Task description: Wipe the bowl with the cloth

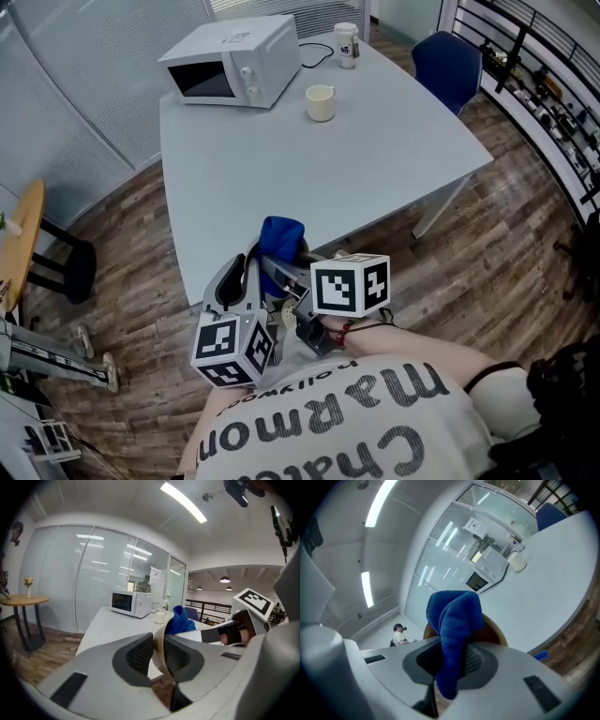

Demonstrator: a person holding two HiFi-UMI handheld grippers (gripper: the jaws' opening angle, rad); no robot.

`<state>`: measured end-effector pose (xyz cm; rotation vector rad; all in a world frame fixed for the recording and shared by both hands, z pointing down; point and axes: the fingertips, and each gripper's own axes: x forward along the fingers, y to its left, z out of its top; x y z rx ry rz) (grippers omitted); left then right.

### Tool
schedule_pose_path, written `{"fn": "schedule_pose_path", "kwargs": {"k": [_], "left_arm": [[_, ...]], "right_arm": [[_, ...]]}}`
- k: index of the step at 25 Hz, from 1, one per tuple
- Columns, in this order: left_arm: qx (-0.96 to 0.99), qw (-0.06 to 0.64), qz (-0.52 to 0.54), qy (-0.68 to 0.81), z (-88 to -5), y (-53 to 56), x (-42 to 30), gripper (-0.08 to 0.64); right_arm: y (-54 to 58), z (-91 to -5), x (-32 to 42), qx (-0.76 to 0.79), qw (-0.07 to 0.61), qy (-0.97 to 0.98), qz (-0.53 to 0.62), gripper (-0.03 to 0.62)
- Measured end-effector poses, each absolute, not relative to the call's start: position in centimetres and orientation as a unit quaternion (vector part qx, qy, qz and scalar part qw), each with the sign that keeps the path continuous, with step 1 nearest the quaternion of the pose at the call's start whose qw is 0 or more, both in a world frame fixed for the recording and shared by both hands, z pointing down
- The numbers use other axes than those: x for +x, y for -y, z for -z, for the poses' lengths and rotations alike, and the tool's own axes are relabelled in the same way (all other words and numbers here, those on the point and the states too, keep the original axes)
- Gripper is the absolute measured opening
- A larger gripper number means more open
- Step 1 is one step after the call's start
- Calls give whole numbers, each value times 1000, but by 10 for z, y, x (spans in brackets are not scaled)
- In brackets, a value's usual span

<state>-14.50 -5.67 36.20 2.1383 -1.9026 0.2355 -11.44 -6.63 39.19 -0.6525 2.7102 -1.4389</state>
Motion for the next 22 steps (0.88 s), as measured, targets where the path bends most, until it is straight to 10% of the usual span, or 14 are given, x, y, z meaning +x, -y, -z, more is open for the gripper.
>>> {"fn": "schedule_pose_path", "kwargs": {"k": [22], "left_arm": [[700,157,-92,691,-382,45,-200,64]], "right_arm": [[56,-439,-148,-203,-210,-926,240,62]]}}
